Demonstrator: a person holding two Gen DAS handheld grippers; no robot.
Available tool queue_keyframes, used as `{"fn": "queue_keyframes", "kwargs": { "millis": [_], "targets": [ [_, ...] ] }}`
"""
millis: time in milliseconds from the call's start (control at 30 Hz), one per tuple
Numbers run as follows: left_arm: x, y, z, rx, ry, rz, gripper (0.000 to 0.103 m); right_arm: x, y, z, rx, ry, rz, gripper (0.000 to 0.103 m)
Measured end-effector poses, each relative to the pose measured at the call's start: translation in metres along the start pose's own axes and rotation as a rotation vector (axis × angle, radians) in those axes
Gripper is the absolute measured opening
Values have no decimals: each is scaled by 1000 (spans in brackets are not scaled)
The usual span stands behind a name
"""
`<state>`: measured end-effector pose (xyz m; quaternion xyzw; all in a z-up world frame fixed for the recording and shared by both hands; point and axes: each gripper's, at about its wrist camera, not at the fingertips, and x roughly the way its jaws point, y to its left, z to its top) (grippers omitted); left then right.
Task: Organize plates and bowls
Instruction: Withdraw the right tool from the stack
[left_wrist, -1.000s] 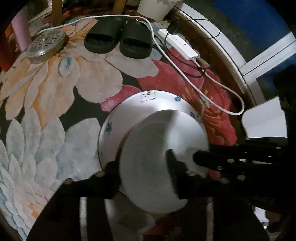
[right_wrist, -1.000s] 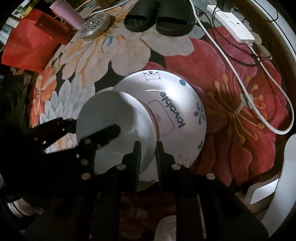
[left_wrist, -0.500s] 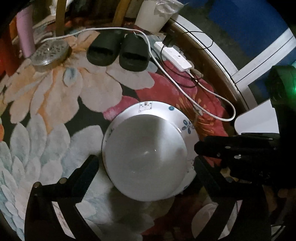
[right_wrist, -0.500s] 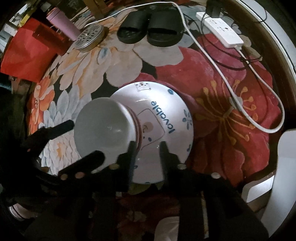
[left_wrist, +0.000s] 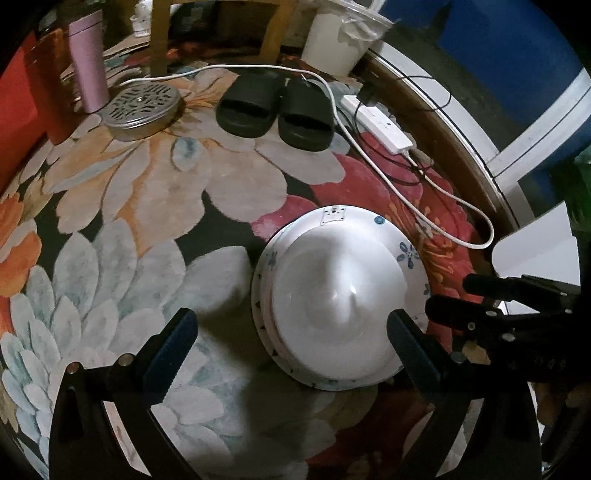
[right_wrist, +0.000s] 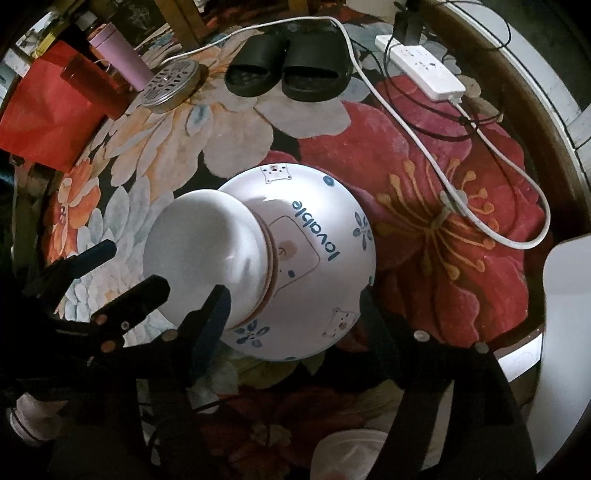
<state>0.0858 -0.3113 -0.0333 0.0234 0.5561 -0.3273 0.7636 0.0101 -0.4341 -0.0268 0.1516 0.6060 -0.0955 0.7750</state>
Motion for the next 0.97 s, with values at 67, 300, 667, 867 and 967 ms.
{"fn": "queue_keyframes", "kwargs": {
  "millis": [67,300,667,867,967],
  "targets": [
    [-4,6,-3,-29,-9,-8,102,-2,4,-1,-4,-13,-3,74],
    [-22,18,-14,-70,-57,83,102,-7,28,-6,-78,-51,-53,73],
    [-43,41,-29,-111,-24,147,102,-4,55,-15,-110,-10,-36,74],
    [-53,43,-34,-91,-64,179,102,-6,68,-19,-139,-24,-42,74],
    [-56,48,-36,-95,-71,177,102,-4,71,-20,-140,-18,-41,74]
  ]
}}
